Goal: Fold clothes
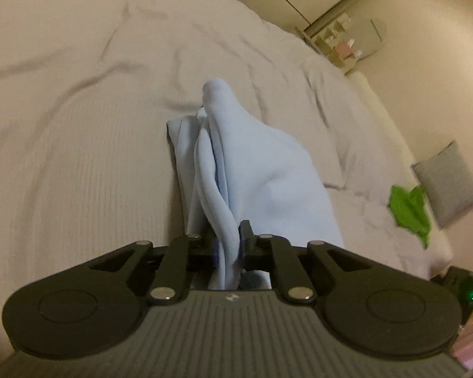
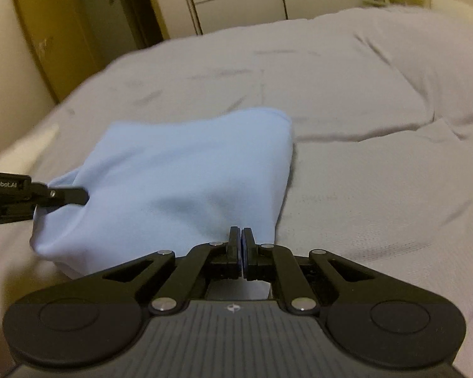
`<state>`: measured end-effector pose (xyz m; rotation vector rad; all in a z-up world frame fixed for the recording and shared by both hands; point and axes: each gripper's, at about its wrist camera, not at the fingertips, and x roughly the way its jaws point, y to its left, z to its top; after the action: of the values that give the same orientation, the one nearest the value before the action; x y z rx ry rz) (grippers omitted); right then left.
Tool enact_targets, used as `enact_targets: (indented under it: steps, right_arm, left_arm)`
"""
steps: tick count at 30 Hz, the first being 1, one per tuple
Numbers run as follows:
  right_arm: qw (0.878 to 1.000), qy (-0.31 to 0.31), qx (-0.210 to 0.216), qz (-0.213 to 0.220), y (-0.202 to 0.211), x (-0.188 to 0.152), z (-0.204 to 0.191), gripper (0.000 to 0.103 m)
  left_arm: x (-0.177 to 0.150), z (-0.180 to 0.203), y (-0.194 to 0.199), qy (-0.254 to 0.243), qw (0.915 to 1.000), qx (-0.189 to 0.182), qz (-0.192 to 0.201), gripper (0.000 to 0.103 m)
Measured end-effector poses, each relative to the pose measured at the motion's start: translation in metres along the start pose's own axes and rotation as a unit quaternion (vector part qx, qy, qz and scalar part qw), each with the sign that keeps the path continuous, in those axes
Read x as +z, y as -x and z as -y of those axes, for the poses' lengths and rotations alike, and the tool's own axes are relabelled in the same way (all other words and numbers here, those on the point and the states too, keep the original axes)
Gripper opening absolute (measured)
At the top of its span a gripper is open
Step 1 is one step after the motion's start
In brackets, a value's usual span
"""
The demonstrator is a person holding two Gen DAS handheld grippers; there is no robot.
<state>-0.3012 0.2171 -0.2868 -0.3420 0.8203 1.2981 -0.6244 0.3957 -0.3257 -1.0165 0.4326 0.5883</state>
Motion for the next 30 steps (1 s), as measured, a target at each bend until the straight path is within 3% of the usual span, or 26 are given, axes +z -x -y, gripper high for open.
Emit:
enact_targets:
  steps: [4,6,9,16,24,30]
  right_arm:
    - [0.998,-0.053,0.025,-0.003,-0.001,0.003,0.015,0.010]
    - [0.997,-0.066,0.024,-0.009,0.004,0.004,0.020,0.025]
    - [0.999,-0.046,-0.002,-0.014,0.009,0.002,0.020,0.037]
    - [0.999,0.002,-0.035,-0.022,0.009,0.004,0.005,0.037]
    - [0.998,0.017,-0.046,-0.025,0.010,0.004,0.000,0.037]
    - [0.999,0.007,-0.039,-0.024,0.010,0.002,0.006,0.040]
  left_arm:
    - [0.014,-0.004,0.006,0.006,0.9999,-0.004,0.007,0.014]
    - [0.018,-0.001,0.017,-0.010,0.9998,0.006,0.018,0.018]
    - [0.018,0.006,0.038,-0.027,0.9989,0.024,0.030,0.022]
    - [-0.007,0.024,0.075,-0.062,0.9979,0.008,0.018,0.022]
    - [-0.021,0.028,0.080,-0.064,0.9979,0.012,0.007,0.022]
    - [-0.001,0.030,0.069,-0.063,0.9977,-0.015,-0.020,0.023]
